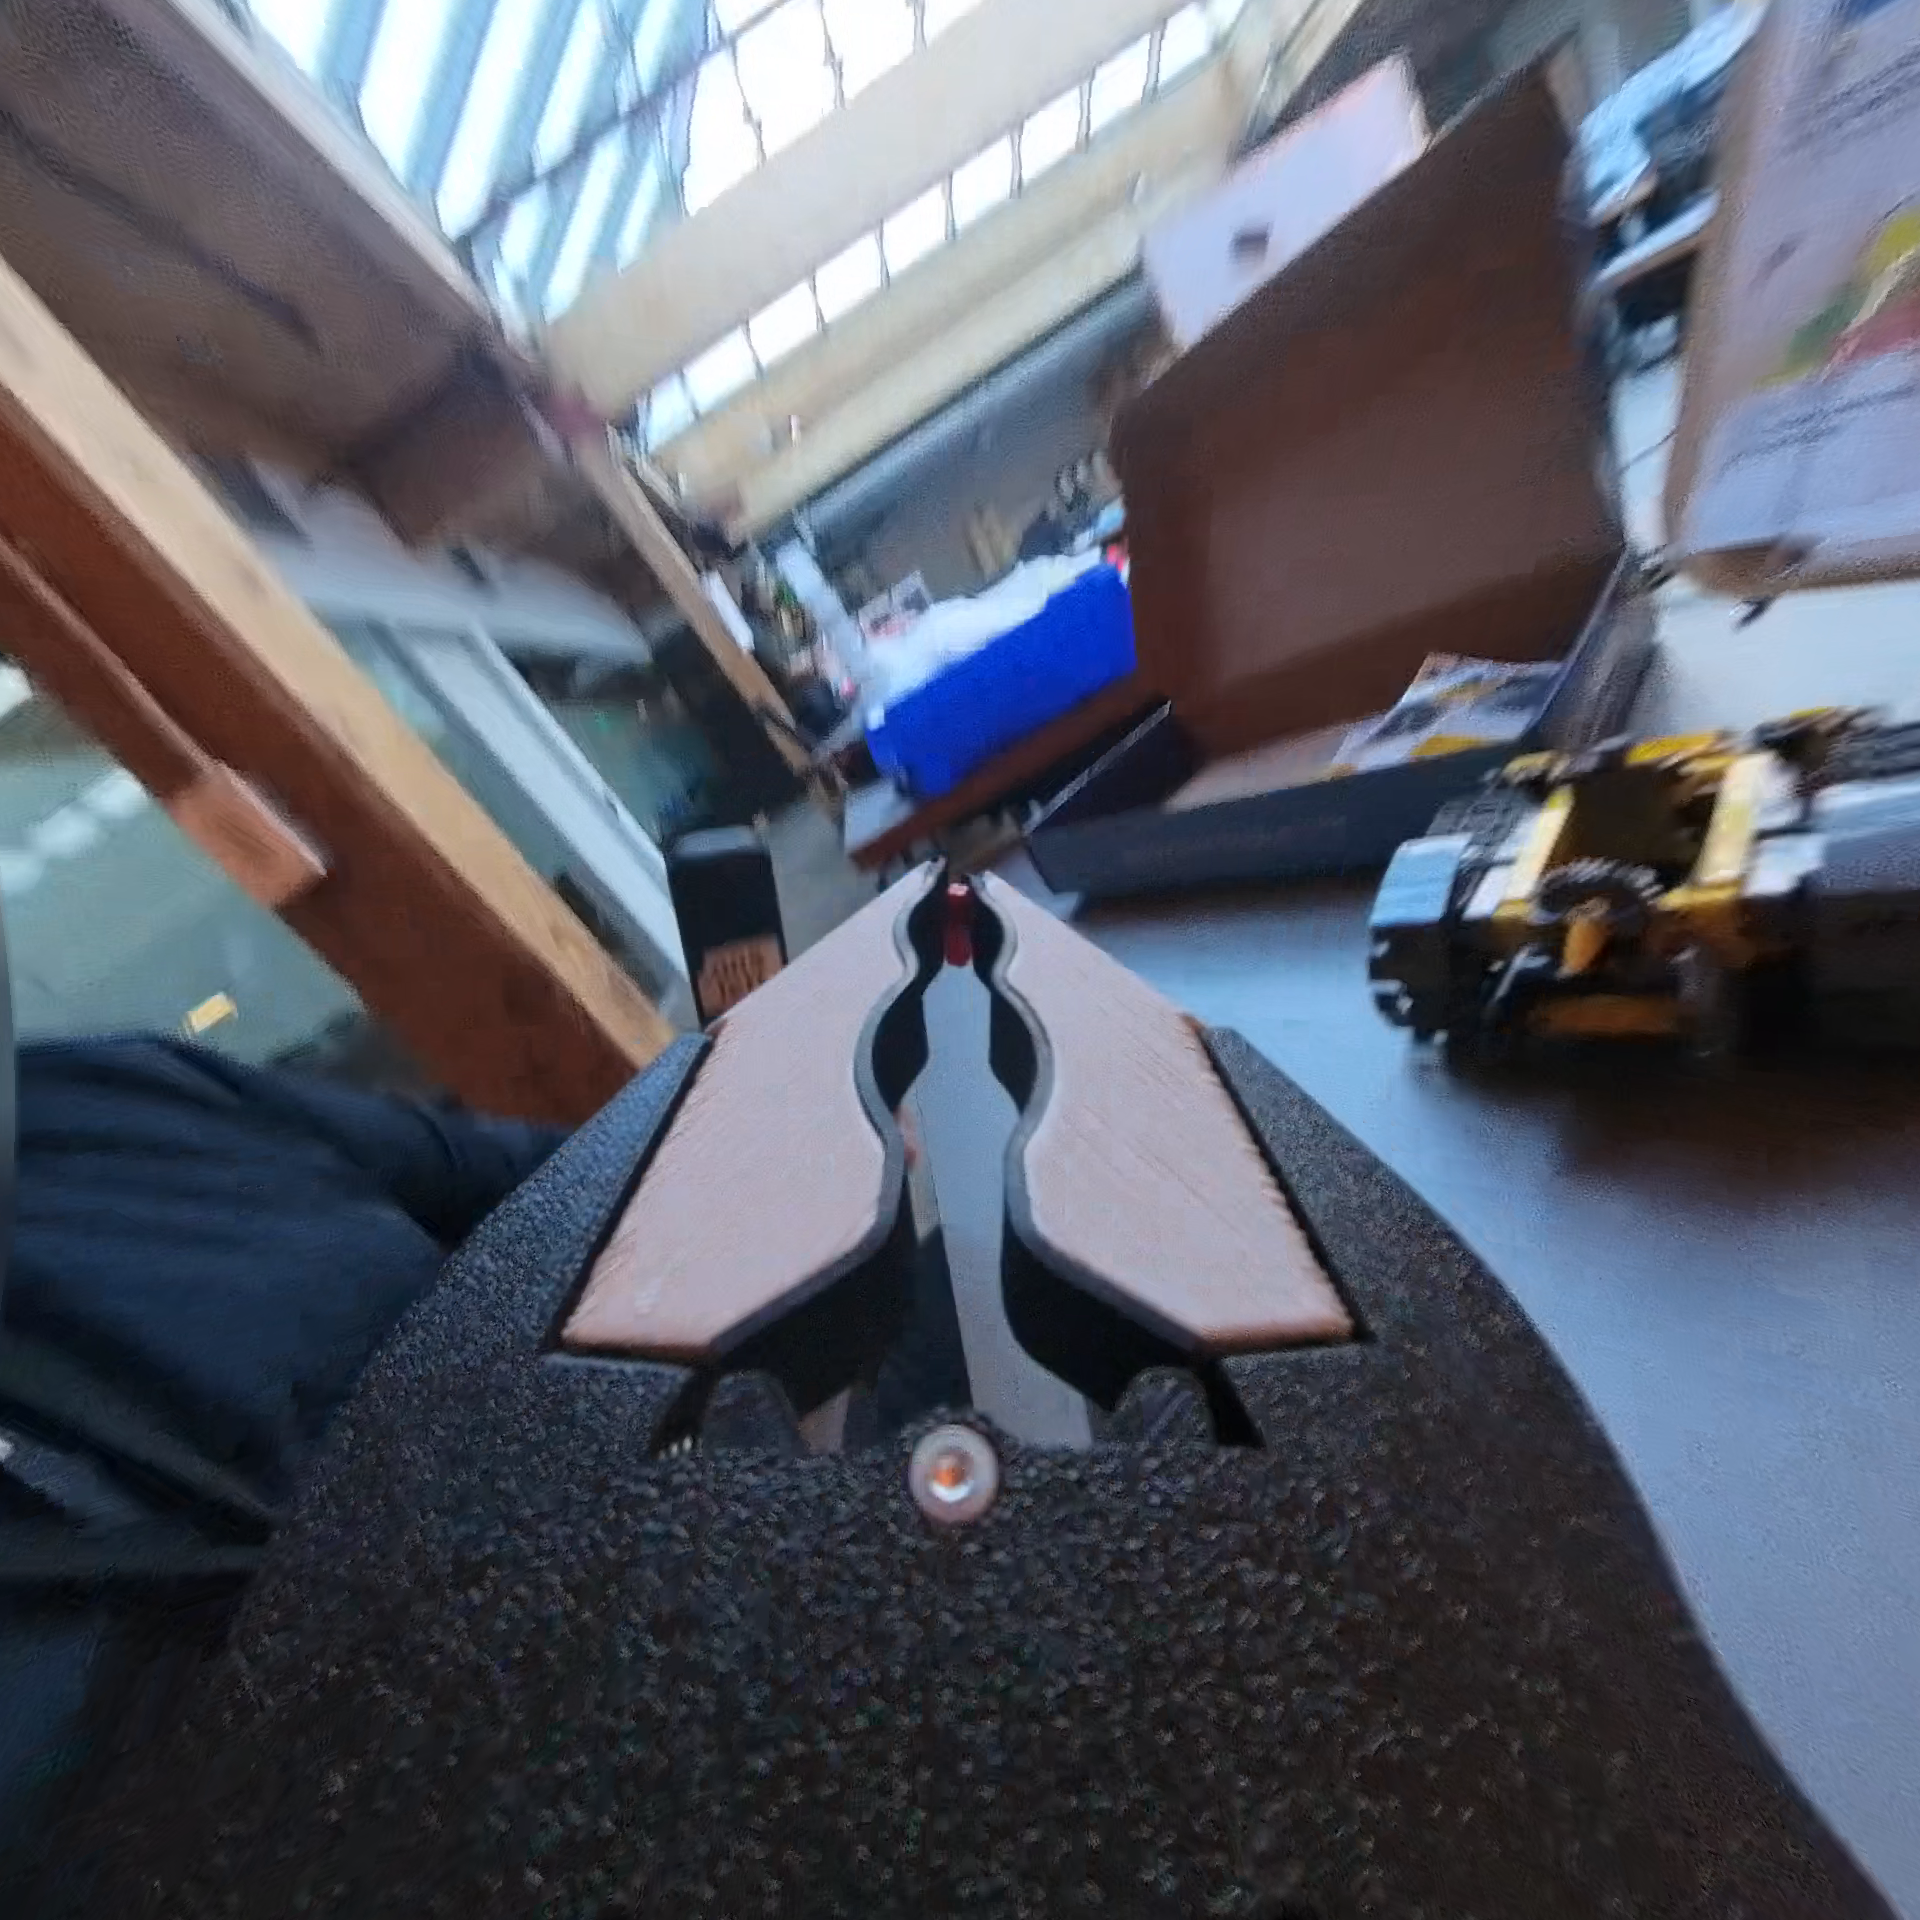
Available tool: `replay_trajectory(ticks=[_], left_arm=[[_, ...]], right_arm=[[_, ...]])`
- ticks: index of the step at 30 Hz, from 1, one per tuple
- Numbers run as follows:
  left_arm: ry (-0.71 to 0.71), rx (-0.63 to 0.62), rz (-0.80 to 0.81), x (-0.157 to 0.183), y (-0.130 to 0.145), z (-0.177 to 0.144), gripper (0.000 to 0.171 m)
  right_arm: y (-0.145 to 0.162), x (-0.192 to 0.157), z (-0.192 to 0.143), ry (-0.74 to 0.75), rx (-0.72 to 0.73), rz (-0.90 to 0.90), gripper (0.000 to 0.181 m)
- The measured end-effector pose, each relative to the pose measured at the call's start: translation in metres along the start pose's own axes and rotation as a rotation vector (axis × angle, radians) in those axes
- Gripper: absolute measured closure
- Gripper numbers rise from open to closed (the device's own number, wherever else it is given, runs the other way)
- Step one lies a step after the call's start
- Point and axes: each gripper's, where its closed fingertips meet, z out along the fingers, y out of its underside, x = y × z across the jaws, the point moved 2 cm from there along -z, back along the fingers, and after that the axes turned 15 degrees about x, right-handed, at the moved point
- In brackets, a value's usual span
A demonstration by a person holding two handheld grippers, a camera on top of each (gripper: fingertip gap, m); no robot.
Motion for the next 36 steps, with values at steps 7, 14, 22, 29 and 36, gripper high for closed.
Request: replay_trajectory(ticks=[7,14,22,29,36], left_arm=[[-0.029,-0.095,0.076,-0.005,0.020,-0.004,0.167],[0.049,-0.140,0.178,0.009,0.029,-0.003,0.167],[0.174,-0.255,0.201,0.031,0.053,0.010,0.167],[0.268,-0.355,0.275,0.041,0.077,0.027,0.167],[0.261,-0.389,0.290,0.027,0.082,0.039,0.168]], right_arm=[[0.038,-0.002,0.010,-0.056,-0.049,0.081,0.180],[0.009,0.035,-0.038,0.134,-0.056,-0.077,0.180],[-0.137,0.154,-0.163,0.808,-0.165,-0.606,0.179],[-0.154,0.213,-0.221,0.991,-0.352,-0.473,0.156],[-0.092,0.120,-0.158,0.580,-0.252,-0.339,0.160]])
